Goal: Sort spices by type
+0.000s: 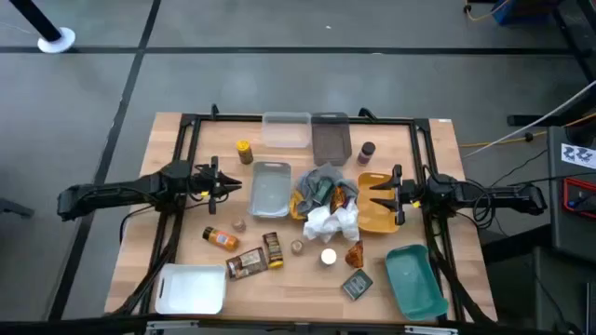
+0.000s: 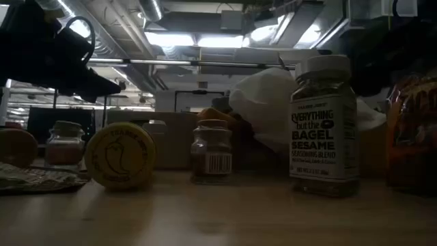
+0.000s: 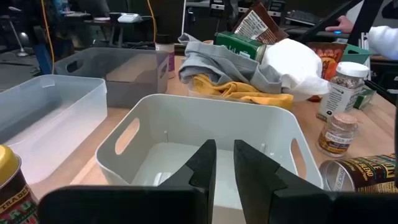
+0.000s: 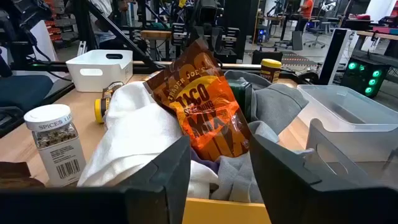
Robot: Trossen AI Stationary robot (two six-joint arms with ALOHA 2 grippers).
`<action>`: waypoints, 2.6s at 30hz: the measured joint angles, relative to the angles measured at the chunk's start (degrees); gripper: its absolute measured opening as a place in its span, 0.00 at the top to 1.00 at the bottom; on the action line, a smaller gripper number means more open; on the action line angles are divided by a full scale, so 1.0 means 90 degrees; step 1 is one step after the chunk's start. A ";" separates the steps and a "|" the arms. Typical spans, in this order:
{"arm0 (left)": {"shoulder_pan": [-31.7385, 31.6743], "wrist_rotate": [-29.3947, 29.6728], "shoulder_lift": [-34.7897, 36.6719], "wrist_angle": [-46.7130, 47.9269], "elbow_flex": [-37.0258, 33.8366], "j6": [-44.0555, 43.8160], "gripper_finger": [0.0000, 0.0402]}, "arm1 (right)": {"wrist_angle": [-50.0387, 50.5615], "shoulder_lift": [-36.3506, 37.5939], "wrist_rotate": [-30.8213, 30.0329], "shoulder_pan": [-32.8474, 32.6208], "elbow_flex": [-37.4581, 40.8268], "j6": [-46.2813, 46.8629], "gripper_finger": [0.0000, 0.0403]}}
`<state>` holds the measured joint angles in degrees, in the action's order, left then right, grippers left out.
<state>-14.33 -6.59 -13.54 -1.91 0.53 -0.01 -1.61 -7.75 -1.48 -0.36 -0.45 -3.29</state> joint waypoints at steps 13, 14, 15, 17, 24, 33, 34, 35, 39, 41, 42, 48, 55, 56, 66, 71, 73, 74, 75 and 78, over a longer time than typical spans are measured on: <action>-0.0001 0.0002 0.0001 0.0000 0.0000 0.0000 0.89 | 0.0000 -0.0002 0.0000 0.0002 0.0001 0.0000 0.59; 0.0000 0.0001 0.0002 0.0000 0.0000 0.0000 0.89 | 0.0000 -0.0002 0.0000 0.0000 0.0002 0.0000 0.59; -0.0001 0.0001 0.0001 0.0000 0.0000 0.0000 0.89 | 0.0000 0.0000 0.0000 0.0000 0.0001 0.0002 0.59; 0.0000 0.0000 0.0002 0.0000 -0.0002 0.0000 0.89 | -0.0006 0.0000 -0.0072 0.0001 0.0001 0.0000 0.59; -0.0001 0.0000 0.0002 0.0000 -0.0001 0.0000 0.89 | -0.0055 -0.0002 -0.0529 0.0002 0.0002 0.0000 0.59; 0.0000 0.0000 0.0002 0.0000 0.0000 0.0000 0.89 | -0.0044 -0.0002 -0.0532 0.0000 0.0000 0.0000 0.59; 0.0000 0.0000 0.0002 0.0000 0.0000 0.0000 0.89 | -0.0044 -0.0002 -0.0534 0.0000 0.0000 0.0000 0.59; -0.0001 0.0001 0.0002 0.0000 -0.0001 0.0000 0.89 | -0.0041 -0.0002 -0.0534 0.0001 0.0000 0.0000 0.59; 0.0000 0.0002 0.0002 0.0000 0.0000 0.0002 0.89 | -0.0035 -0.0002 -0.0537 0.0000 0.0001 0.0000 0.59; -0.0002 0.0000 0.0002 0.0000 -0.0002 0.0000 0.89 | -0.0052 -0.0002 -0.0542 0.0000 0.0002 0.0000 0.59; -0.0001 0.0002 0.0002 0.0000 -0.0002 0.0000 0.89 | -0.0065 -0.0001 -0.0552 0.0000 0.0001 0.0000 0.59; 0.0000 0.0002 0.0001 0.0000 0.0000 0.0000 0.89 | -0.0095 -0.0001 -0.0563 0.0000 0.0000 0.0000 0.59; 0.0000 0.0002 0.0000 0.0000 -0.0002 0.0000 0.89 | -0.0124 -0.0001 -0.0578 0.0000 0.0002 0.0001 0.59; 0.0000 0.0001 0.0001 0.0000 -0.0001 0.0000 0.89 | -0.0125 -0.0001 -0.0572 0.0000 0.0001 0.0019 0.59; -0.0002 0.0000 0.0000 0.0000 -0.0002 0.0000 0.89 | -0.0177 -0.0002 -0.0311 0.0000 0.0002 0.1013 0.59; 0.0000 0.0002 0.0000 0.0000 -0.0002 0.0001 0.89 | -0.0180 0.0000 -0.0288 0.0000 0.0002 0.1018 0.59; 0.0000 0.0002 0.0000 0.0000 -0.0002 0.0222 0.89 | -0.0183 -0.0002 -0.0279 0.0000 0.0002 0.1092 0.59; -0.0002 0.0003 0.0000 0.0000 0.0000 0.0459 0.89 | -0.0187 -0.0002 -0.0280 0.0002 0.0002 0.1179 0.59; 0.0000 0.0005 0.0002 0.0000 -0.0002 0.0694 0.89 | -0.0187 -0.0002 -0.0287 0.0000 0.0002 0.1275 0.59; 0.0000 0.0004 0.0001 0.0000 -0.0002 0.1110 0.89 | -0.0192 -0.0002 -0.0554 0.0000 0.0002 0.1650 0.59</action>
<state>-14.33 -6.55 -13.53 -1.91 0.51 9.97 -3.33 -7.77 -6.46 -0.36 -0.43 11.56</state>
